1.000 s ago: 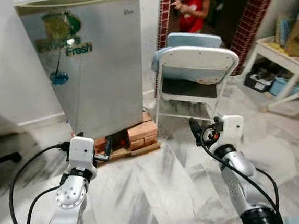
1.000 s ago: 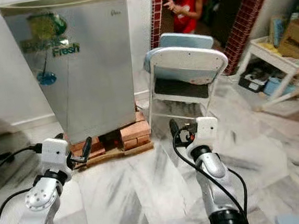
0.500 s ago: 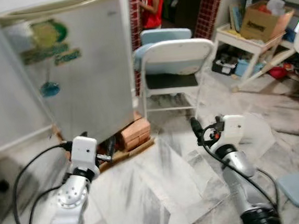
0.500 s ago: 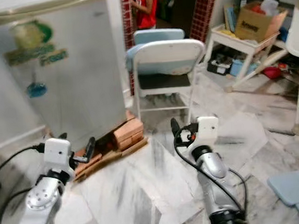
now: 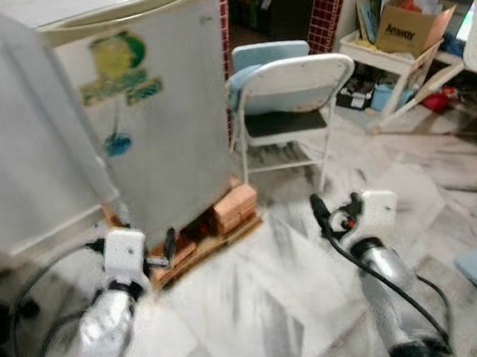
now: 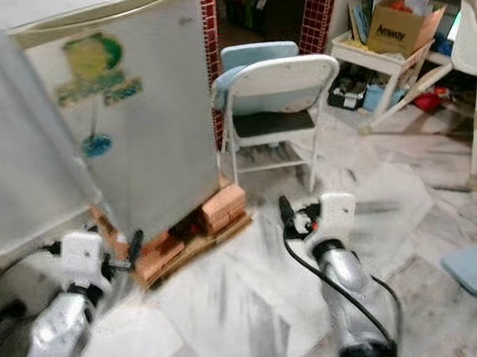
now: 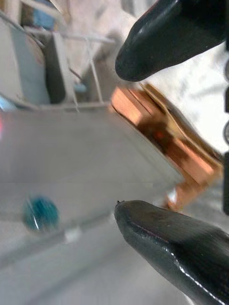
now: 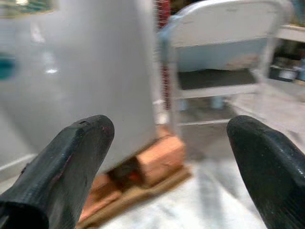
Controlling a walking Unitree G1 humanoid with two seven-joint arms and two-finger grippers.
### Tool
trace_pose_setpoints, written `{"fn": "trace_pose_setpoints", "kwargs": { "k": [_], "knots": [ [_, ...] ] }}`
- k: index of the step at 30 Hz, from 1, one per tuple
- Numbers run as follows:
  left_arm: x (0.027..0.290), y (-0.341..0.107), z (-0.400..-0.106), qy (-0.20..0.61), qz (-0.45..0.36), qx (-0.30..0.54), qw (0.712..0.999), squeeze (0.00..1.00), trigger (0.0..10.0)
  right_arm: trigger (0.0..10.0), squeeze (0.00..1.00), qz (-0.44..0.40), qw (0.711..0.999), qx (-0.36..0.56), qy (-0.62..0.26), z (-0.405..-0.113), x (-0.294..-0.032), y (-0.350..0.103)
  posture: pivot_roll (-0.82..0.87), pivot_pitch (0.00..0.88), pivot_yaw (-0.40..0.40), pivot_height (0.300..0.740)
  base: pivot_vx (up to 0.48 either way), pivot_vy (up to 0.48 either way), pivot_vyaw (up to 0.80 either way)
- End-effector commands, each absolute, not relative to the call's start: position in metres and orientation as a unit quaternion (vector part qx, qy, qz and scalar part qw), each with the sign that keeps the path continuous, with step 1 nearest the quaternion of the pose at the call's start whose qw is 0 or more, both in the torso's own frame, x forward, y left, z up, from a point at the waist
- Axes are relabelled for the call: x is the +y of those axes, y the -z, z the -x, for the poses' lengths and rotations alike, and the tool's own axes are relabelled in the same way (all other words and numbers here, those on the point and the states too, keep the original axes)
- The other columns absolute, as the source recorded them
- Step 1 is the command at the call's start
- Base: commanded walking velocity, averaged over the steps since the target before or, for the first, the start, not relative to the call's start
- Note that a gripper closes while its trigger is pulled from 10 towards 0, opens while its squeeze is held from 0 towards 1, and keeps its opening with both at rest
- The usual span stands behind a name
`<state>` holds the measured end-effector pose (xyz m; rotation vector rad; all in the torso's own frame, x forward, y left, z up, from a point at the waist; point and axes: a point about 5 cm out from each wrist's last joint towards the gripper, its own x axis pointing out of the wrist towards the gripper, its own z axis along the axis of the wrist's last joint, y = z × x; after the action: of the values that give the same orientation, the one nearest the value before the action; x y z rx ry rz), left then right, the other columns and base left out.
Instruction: Restocking fridge
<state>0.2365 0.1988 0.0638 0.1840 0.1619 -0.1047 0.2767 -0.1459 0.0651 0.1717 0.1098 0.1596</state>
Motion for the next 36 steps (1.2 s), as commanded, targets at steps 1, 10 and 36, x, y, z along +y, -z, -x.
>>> {"fn": "trace_pose_setpoints", "kwargs": {
  "k": [1, 10, 36],
  "knots": [
    [0.198, -0.066, -0.238, 0.058, -0.093, 0.078, 0.991, 0.0, 10.0, 10.0, 0.0, -0.07, 0.994, 0.046, -0.065, -0.279, -0.158, -0.07, 0.08, 0.0, -0.029, 0.74, 0.0, 0.48, 0.0],
    [0.206, -0.064, -0.236, 0.044, -0.094, 0.083, 0.991, 0.0, 10.0, 10.0, 0.0, -0.065, 0.995, 0.052, -0.055, -0.278, -0.161, -0.069, 0.08, 0.0, -0.031, 0.74, 0.0, 0.088, 0.0],
    [0.193, -0.064, -0.236, 0.081, -0.087, 0.074, 0.99, 0.0, 10.0, 10.0, 0.0, -0.061, 0.996, 0.052, -0.047, -0.278, -0.161, -0.069, 0.08, 0.0, -0.028, 0.74, 0.0, 0.401, -0.4]
  ]
}}
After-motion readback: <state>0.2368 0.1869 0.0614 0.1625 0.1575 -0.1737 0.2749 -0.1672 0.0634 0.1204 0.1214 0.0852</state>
